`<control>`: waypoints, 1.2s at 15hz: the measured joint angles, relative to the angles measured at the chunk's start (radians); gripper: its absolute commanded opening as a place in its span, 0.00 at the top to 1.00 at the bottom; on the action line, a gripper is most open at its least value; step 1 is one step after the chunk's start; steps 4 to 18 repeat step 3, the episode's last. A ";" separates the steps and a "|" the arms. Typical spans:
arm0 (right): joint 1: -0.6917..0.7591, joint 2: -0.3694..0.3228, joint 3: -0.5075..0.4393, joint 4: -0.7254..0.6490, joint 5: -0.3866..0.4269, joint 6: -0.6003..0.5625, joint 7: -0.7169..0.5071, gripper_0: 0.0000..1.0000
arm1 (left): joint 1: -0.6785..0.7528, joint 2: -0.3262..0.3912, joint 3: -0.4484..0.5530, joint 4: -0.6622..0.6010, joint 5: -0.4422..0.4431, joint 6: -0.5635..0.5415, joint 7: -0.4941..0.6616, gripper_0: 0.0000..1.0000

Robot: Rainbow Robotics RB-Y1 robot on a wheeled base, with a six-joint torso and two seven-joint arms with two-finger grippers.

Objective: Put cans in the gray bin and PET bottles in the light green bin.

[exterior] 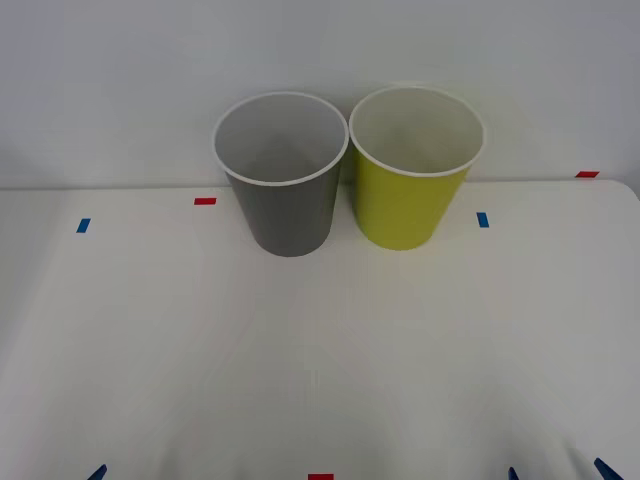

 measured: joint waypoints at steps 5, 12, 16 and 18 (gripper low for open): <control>0.000 0.000 0.000 0.000 0.000 0.000 0.000 0.00 | 0.000 0.000 0.000 0.000 0.000 0.000 0.000 0.00; 0.000 0.000 0.000 0.000 0.000 0.000 0.000 0.00 | 0.000 0.000 0.000 0.000 0.000 0.000 0.000 0.00; 0.000 0.000 0.000 0.000 0.000 0.000 0.000 0.00 | 0.000 0.000 0.000 0.000 0.000 0.000 0.000 0.00; 0.000 0.000 0.000 0.000 0.000 0.000 0.000 0.00 | 0.000 0.000 0.000 0.000 0.000 0.000 0.000 0.00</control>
